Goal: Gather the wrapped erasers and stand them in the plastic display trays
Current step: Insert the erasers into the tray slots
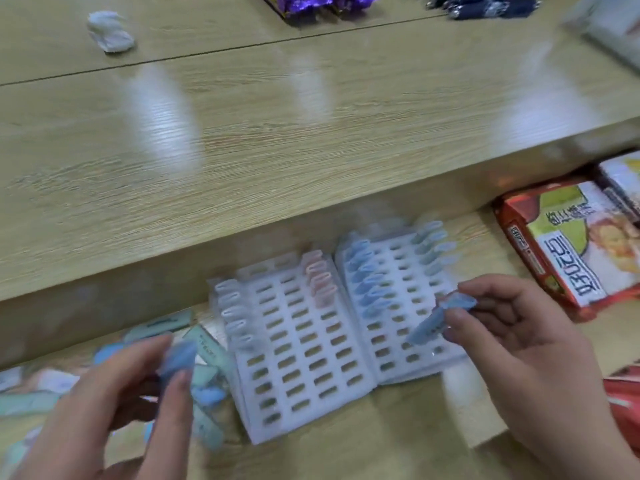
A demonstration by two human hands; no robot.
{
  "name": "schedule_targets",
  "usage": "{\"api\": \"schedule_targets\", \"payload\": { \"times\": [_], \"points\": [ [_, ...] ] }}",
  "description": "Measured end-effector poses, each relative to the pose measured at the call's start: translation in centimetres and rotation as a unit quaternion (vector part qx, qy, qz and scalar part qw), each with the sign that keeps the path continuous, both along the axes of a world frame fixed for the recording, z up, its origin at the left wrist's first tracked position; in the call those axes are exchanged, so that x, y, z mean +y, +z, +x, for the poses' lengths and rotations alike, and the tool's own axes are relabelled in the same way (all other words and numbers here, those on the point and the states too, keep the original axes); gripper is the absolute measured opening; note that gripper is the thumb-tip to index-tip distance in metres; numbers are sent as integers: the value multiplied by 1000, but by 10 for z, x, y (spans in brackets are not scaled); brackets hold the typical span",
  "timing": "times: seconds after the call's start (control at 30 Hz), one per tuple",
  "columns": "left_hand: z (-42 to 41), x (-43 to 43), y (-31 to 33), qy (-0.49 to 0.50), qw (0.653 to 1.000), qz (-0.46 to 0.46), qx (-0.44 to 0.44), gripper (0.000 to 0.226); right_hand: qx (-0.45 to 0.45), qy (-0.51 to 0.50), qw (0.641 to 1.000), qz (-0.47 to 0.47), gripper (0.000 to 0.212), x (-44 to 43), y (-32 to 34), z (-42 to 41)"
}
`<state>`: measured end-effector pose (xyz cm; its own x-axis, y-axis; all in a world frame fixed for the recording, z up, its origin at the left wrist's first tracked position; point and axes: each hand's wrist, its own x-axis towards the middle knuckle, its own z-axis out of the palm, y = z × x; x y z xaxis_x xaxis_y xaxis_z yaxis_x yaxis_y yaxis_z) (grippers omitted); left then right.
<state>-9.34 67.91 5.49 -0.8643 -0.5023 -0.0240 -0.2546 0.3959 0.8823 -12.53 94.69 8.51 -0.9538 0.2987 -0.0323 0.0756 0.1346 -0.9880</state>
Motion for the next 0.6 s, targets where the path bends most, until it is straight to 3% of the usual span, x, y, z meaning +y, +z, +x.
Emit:
{"api": "schedule_targets", "payload": {
  "times": [0.1,0.2,0.3,0.4,0.6],
  "points": [
    [-26,53,47,-154,988,17,27,39,0,22,1000,8,23,4,-11,-3],
    [-27,92,29,-127,986,26,102,19,-17,54,998,11,25,2,-19,-7],
    [-26,109,16,-148,984,61,80,30,-26,88,995,29,32,2,-26,-13],
    [-28,112,4,-164,984,24,61,34,-27,109,993,44,31,4,-31,-16],
    [-27,114,-10,-210,971,-55,104,14,25,147,980,134,27,11,-34,-18]
  ]
}}
